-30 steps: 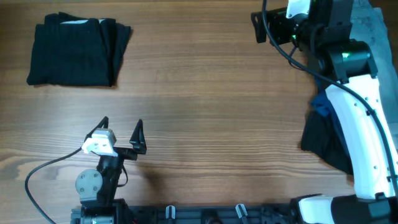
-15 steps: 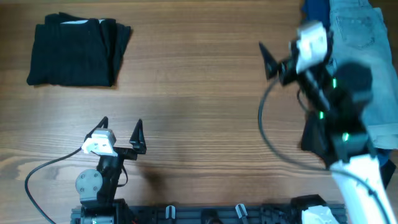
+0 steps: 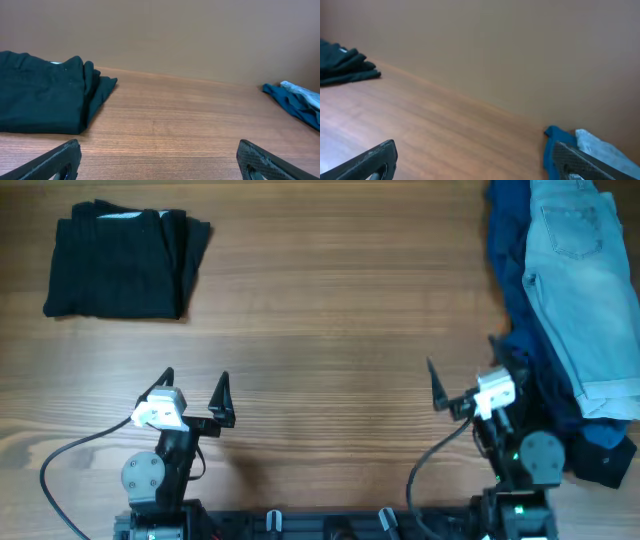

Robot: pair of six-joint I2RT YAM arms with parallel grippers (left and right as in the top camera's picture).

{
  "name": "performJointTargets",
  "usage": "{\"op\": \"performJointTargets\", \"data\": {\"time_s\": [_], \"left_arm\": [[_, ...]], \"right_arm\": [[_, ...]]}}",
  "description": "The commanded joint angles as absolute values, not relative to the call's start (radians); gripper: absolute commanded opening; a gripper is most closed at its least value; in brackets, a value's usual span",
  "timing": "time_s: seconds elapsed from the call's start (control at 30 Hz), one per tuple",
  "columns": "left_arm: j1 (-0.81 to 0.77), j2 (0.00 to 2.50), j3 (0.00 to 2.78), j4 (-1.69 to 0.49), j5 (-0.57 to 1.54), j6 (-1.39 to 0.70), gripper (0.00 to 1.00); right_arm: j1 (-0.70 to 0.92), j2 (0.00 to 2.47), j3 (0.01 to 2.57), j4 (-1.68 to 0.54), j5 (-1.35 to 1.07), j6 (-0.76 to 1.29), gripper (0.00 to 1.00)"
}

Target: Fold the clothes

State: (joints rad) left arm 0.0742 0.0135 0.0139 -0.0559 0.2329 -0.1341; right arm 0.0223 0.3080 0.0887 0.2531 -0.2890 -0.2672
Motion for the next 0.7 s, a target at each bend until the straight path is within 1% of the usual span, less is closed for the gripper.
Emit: {"op": "performJointTargets", "data": {"time_s": [0.0,0.23,0.47,0.67], "left_arm": [[0.081,0.003,0.006,-0.056,0.227,-0.143,1.0],[0.081,0.003,0.006,-0.056,0.227,-0.143,1.0],[0.081,0.003,0.006,-0.056,0.227,-0.143,1.0],[0.081,0.003,0.006,-0.056,0.227,-0.143,1.0]], "right_arm": [[0.017,0.213,0.029,0.261,-0.305,-0.265,1.0],[0.017,0.133,0.005,0.155,-0.249,-0.262,1.0],[-0.004,0.025,0.005,0.025,-0.247,-0.262,1.0],[-0.051,0.004,0.005,0.018,-0.229,-0.199,1.0]]}}
